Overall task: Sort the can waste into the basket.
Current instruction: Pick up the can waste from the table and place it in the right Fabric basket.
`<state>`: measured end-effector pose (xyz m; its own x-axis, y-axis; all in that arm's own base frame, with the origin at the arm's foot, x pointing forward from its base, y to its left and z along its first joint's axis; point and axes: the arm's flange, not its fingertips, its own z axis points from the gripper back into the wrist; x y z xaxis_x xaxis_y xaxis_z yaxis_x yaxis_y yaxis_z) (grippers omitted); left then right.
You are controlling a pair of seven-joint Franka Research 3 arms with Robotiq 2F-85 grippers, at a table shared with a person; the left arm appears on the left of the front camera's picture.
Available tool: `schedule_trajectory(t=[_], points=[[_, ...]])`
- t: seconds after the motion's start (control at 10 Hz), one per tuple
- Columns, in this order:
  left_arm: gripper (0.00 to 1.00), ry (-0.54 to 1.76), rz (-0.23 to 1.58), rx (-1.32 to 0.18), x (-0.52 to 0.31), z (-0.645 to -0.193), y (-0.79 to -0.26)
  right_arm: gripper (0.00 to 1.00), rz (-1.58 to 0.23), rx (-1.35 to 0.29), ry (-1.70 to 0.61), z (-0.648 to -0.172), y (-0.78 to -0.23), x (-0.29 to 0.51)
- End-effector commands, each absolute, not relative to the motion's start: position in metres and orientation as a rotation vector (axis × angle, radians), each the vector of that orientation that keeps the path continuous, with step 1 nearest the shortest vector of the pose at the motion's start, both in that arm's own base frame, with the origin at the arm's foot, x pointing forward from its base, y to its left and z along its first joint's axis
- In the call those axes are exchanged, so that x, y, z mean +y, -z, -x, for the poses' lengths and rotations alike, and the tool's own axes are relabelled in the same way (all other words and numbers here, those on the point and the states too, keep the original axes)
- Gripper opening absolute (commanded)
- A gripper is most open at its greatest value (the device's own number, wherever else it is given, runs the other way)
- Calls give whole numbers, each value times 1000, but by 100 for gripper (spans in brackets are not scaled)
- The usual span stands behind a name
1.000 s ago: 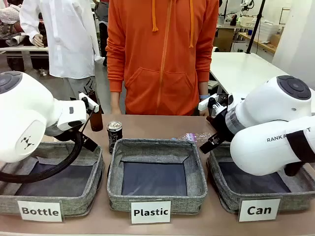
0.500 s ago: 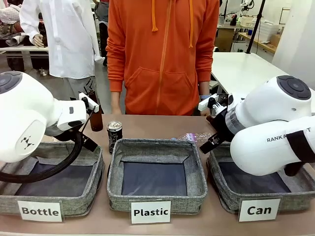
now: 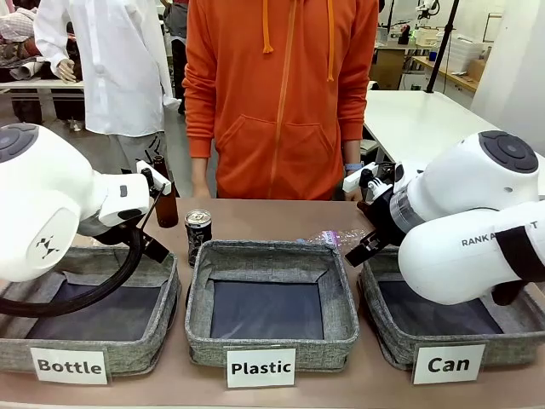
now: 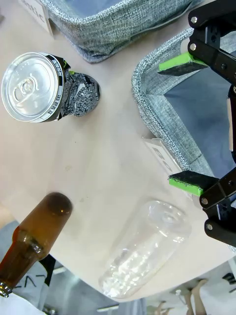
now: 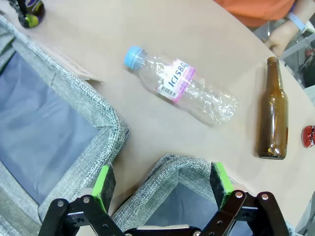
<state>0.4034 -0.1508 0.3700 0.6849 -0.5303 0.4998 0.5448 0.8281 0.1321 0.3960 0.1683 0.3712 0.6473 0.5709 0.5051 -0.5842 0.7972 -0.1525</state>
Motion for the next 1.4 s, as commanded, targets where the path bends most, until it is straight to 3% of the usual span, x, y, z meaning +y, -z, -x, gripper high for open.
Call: schedule_trajectory(t=[0.0, 0.6, 0.7, 0.8, 0.9, 1.2, 1.3], points=[[100, 603, 28, -551, -151, -403, -370, 100, -26, -566, -656, -396, -371, 168], [100, 602, 28, -551, -151, -403, -370, 100, -25, -566, -657, -396, -371, 168], [100, 630, 73, -522, -150, -400, -380, 100, -66, -549, -663, -396, -377, 170], [100, 633, 38, -394, -148, -391, -398, 100, -102, -515, -639, -394, -395, 167], [100, 584, 117, -378, -145, -375, -424, 100, -102, -538, -569, -388, -418, 160], [100, 433, 609, -336, -107, -326, -505, 100, -489, -366, -317, -347, -507, 130], [100, 374, 728, -352, -78, -316, -516, 100, -582, -391, -318, -332, -527, 105]])
